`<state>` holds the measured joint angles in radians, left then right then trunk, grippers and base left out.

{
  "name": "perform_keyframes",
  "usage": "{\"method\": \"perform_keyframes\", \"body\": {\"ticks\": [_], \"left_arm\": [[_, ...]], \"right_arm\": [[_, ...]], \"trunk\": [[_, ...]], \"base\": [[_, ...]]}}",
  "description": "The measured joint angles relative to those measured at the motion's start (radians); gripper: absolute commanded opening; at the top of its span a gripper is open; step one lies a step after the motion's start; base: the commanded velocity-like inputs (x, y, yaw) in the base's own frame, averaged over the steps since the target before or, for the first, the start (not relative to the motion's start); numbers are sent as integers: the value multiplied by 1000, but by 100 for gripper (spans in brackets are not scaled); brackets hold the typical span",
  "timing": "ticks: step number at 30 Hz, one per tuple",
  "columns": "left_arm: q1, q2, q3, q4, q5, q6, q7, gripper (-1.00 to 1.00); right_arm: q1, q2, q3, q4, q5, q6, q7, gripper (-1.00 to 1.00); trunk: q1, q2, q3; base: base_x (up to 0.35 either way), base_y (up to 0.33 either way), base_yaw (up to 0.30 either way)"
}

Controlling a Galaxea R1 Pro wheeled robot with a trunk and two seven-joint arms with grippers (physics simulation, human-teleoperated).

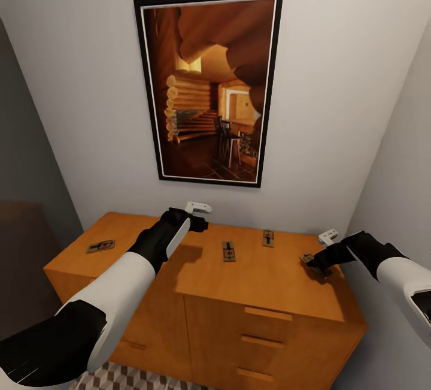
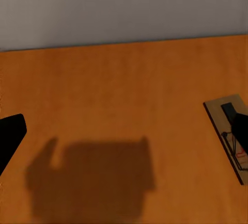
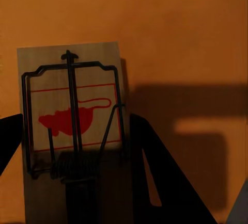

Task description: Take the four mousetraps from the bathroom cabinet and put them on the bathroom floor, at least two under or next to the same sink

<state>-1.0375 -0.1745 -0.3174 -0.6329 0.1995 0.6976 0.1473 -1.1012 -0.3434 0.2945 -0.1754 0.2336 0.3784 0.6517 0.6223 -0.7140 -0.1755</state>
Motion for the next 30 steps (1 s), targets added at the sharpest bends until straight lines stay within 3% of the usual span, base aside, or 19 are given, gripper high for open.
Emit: {"method": "perform_keyframes", "body": {"ticks": [9,20,26,30], "left_arm": [[0,0,0,0,41,-1,1,100],[0,0,-1,0,52,-1,2,100],[0,0,-1,0,52,-1,1,100],[0,0,-1,0,52,-1,2,100]], "right_arm": [[0,7,-2,-3,-1,3,0,-100],[0,41,-4,-8,-4,13,-1,-100],[0,82,-7,-12,-11,17,-29,-100],[0,112,-13,-21,-17,48,-86,-100]], "trunk": [[-35,63,28],[-35,64,28],[-35,64,28],[-35,64,28]], "base": [[0,0,0],[0,0,0],[0,0,0],[0,0,0]]}}
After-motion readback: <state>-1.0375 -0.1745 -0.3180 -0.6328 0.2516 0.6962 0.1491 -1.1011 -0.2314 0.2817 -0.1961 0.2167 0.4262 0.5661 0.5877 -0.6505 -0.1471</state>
